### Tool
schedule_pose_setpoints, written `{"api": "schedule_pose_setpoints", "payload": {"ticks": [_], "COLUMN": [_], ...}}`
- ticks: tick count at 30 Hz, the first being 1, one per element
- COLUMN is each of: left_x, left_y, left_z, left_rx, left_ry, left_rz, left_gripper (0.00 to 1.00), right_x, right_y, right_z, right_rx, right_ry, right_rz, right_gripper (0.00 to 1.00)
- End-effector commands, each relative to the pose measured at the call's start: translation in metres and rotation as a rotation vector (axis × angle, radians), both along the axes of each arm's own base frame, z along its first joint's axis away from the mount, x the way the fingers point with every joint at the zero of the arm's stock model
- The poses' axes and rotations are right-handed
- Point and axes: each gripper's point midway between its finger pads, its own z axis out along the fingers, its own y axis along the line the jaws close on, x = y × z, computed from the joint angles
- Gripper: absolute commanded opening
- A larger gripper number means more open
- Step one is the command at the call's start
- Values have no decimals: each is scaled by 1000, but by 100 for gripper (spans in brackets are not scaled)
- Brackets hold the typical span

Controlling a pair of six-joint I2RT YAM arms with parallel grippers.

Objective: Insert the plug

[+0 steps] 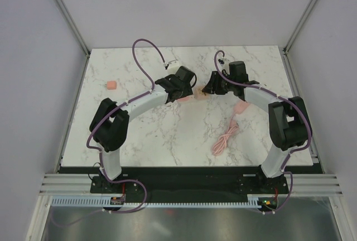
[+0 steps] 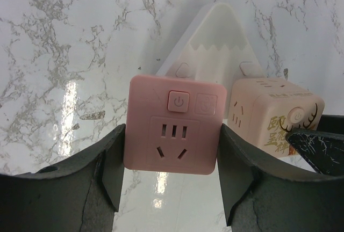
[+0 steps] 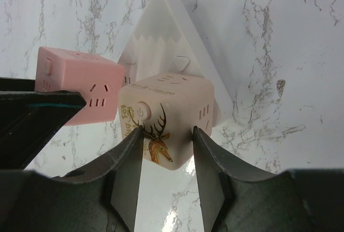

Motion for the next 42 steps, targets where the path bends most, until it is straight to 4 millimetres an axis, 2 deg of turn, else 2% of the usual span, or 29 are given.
{"api": "schedule_pose_setpoints", "payload": {"ticks": [1, 6, 14, 23, 42], "left_x": [12, 14, 14, 12, 15], "left_y": [-12, -16, -12, -17, -23], "left_z": [20, 20, 21, 10, 21], "left_rx": [-59, -66, -50, -60, -87], "left_ry": [-63, -62, -72, -48, -74], "left_rz": [20, 13, 28, 27, 24], "left_gripper": [2, 2, 2, 2, 2], "right_x": [-3, -1, -2, -2, -1], "right_y": [-3, -3, -3, -2, -1], "right_z": [-3, -1, -3, -1, -2], "right_rx": [-14, -12, -11, -10, -7], "right_ry": [10, 6, 14, 12, 15], "right_rz": [-2, -3, -6, -3, -1], "right_gripper": [48, 47, 46, 45, 43]}}
